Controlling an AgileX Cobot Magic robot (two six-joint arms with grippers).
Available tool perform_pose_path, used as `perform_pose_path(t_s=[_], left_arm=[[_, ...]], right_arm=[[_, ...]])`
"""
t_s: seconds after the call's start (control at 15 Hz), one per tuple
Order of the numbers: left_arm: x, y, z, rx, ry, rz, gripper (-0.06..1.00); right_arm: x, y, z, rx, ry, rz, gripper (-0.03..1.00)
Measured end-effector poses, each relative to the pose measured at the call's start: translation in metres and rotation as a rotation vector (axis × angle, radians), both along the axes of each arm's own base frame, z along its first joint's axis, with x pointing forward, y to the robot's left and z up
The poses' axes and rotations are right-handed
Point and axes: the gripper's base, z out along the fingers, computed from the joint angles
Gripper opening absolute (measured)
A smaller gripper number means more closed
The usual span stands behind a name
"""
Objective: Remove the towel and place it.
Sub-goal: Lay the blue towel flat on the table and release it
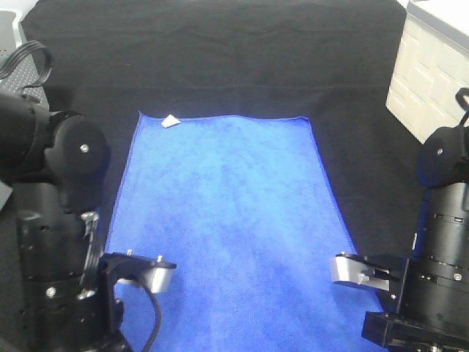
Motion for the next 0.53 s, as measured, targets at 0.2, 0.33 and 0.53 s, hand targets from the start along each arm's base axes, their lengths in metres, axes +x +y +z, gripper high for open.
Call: perform_pose_path(t_s=[0.2,0.33,0.53], left_arm=[[0.010,-0.008,-0.002,-0.012,-0.008,-0.006,0.00],[0.013,-0.011,-0.010,0.003,0.013,-0.010,0.00],[0.022,-0.017,-0.013,-0.003,0.004,-0.012,0.00]], right_arm=[[0.000,0.002,-0.002,0.024,0.005,-0.001,0.01],[0.000,0.002,-0.002,0.032,0.004,-0.004,0.01],[0.001,0.003,-0.002,0.040,0.004,-0.015,0.01]])
